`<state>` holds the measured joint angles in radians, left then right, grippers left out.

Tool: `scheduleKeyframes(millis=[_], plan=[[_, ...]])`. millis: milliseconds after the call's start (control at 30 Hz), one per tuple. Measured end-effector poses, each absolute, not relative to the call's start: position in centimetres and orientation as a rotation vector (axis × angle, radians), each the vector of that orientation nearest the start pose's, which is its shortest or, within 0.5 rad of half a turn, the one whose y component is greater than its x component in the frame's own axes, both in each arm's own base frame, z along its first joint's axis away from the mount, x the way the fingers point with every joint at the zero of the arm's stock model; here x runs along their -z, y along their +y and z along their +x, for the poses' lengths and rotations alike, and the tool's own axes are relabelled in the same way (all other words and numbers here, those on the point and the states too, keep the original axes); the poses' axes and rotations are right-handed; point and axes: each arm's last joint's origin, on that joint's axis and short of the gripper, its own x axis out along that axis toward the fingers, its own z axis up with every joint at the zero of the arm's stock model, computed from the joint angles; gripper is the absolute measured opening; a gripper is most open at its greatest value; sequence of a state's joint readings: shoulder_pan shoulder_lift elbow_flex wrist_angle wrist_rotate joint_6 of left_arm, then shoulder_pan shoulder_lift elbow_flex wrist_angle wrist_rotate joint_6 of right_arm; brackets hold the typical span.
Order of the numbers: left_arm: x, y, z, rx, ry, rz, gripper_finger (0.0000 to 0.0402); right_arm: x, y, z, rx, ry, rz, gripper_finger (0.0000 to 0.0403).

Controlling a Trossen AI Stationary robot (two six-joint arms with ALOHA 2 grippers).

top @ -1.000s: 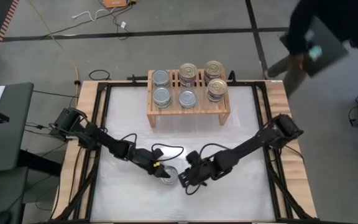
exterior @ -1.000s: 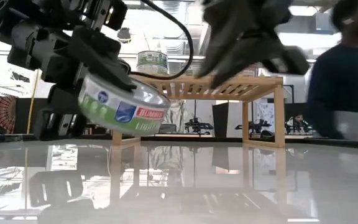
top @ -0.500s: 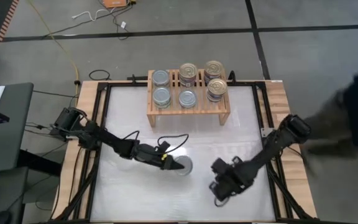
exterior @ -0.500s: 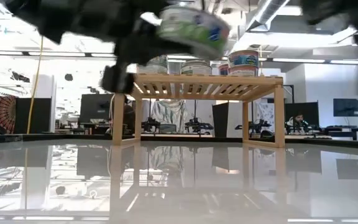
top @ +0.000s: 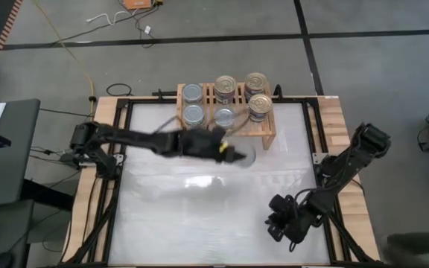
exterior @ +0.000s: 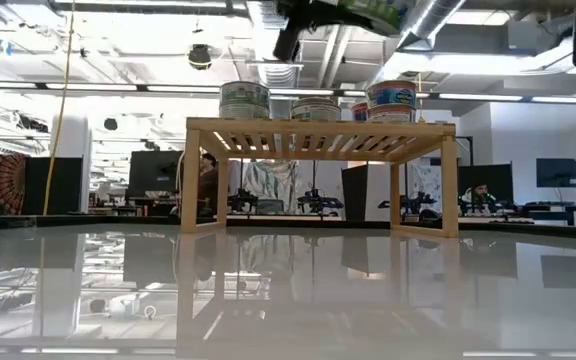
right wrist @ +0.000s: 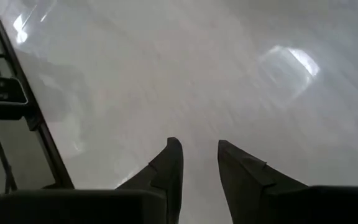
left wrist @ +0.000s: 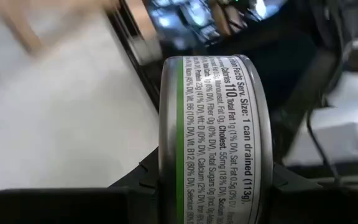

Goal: Stack canned seafood by type on shelf
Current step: Stack the green tuna can on top of the other green tuna can on the shelf

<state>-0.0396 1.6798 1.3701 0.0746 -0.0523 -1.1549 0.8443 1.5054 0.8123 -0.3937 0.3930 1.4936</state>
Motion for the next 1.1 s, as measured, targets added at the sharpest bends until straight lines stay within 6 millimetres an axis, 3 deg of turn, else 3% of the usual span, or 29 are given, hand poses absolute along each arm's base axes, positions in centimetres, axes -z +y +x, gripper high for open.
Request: scheduleKeyframes(millis=[167,300,500,833,1100], plan=[[-38.5,3.8,38.8,-0.284,0.205,-1.039,0.0118,-17.0,19.4,18.9,0.267,0.930,0.687,0.0126],[-41.1,7.7,37.3,-0.368,0.202,-1.025,0.0118,-16.9,19.1,19.1,0.274,0.928,0.674,0.0126],[-40.1,11.7,36.3,-0.415,0.297,-1.084,0.0118,-17.0,18.6,19.4,0.291,0.910,0.657,0.0126],[-38.2,13.8,37.3,-0.353,0.368,-1.089,0.0118,-17.9,16.1,20.5,0.380,0.875,0.663,0.0126],[-37.7,14.6,37.1,-0.359,0.398,-1.039,0.0118,-17.9,15.3,21.1,0.405,0.867,0.663,0.0126]])
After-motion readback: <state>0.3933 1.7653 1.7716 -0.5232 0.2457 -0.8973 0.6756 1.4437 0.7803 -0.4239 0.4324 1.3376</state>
